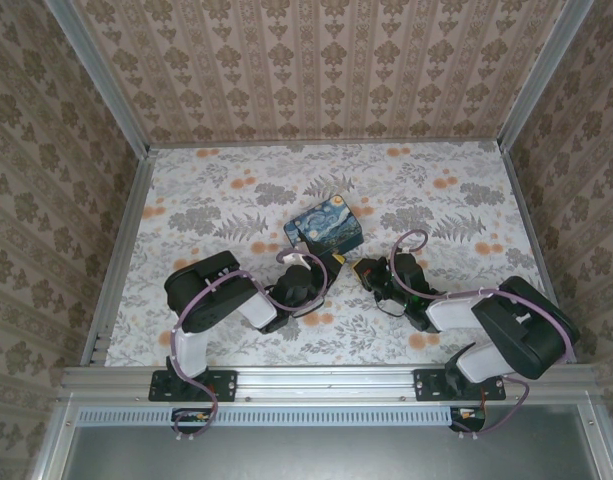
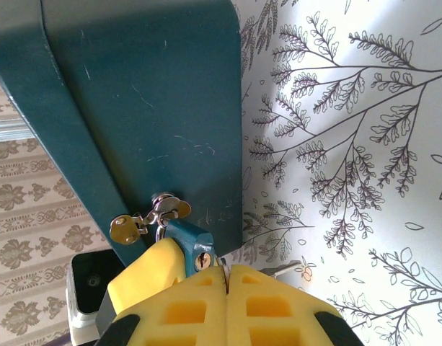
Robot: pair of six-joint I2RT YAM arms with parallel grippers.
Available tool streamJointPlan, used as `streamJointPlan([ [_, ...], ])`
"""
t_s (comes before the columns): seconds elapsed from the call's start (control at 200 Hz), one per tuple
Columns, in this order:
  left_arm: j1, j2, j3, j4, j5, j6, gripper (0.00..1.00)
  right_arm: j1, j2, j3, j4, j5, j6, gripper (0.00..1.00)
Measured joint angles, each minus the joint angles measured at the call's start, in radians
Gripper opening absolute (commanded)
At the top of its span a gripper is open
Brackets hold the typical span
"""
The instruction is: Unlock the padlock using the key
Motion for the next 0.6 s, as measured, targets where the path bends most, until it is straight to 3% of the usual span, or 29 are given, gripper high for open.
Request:
streamJointPlan([
  [0.6, 0.0, 0.002, 0.002, 0.0, -0.011, 0.0, 0.0, 0.0, -0.013, 0.0, 0.001, 0.0, -0.004, 0.0],
])
